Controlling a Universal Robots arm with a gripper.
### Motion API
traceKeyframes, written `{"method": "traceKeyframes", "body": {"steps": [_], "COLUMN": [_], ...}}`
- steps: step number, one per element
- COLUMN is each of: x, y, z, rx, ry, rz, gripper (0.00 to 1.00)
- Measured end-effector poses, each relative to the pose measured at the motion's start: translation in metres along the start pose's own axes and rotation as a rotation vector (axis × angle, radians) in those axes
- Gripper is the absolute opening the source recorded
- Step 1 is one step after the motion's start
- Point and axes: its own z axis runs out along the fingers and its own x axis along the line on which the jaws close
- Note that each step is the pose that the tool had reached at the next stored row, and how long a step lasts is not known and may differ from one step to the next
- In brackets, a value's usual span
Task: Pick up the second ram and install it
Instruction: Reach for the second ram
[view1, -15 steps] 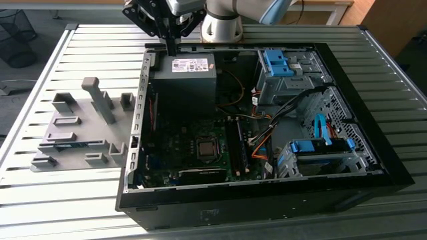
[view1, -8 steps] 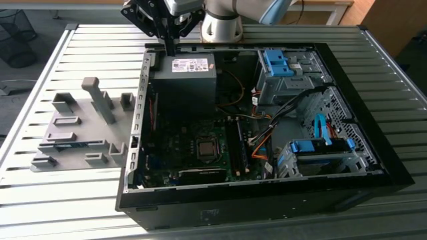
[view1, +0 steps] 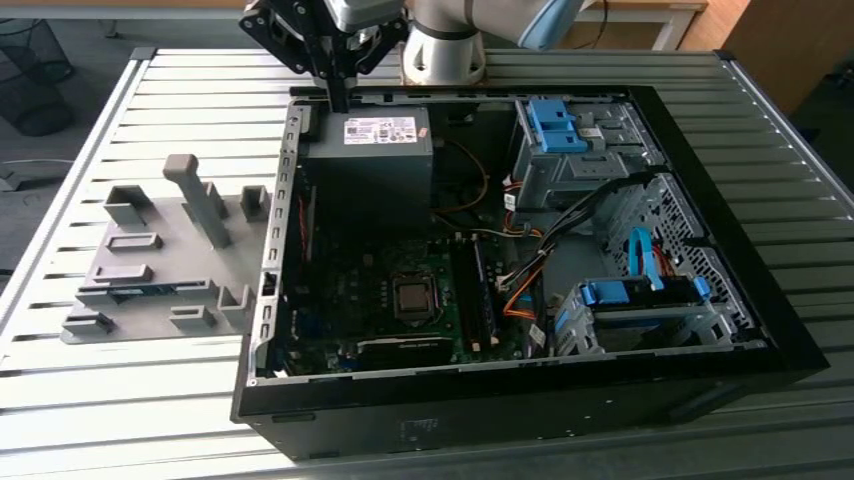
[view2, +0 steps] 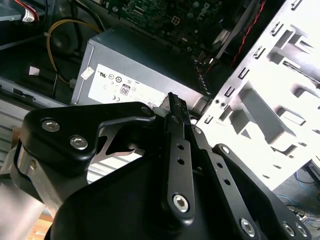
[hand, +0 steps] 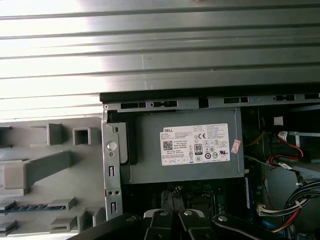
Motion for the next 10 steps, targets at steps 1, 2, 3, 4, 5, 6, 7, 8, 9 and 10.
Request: {"method": "traceKeyframes", "body": {"steps": [1,2,3,4,5,6,7,8,9,10], "x": [0.0002,0.0005,0.0007,0.0010,0.0012,0.0014,0.0017,0.0019,0.0022,0.0025], "y": [0.0000,0.0000,-0.0001,-0.0001,-0.0001,-0.0001,-0.0001,-0.0001,-0.0002,-0.0002], "z": [0.0000,0.0000,0.0001,0.0001,0.0001,0.0001,0.0001,0.0001,0.0002,0.0002], "rx": [0.0000,0.0000,-0.0001,0.0000,0.0000,0.0000,0.0000,0.0000,0.0000,0.0000], "ry": [0.0000,0.0000,0.0000,0.0000,0.0000,-0.0001,0.0000,0.0000,0.0000,0.0000], "rz": [0.000,0.000,0.000,0.000,0.000,0.000,0.000,0.000,0.000,0.000], "gripper": [0.11,0.11,0.11,0.11,0.11,0.11,0.11,0.11,0.11,0.11]}}
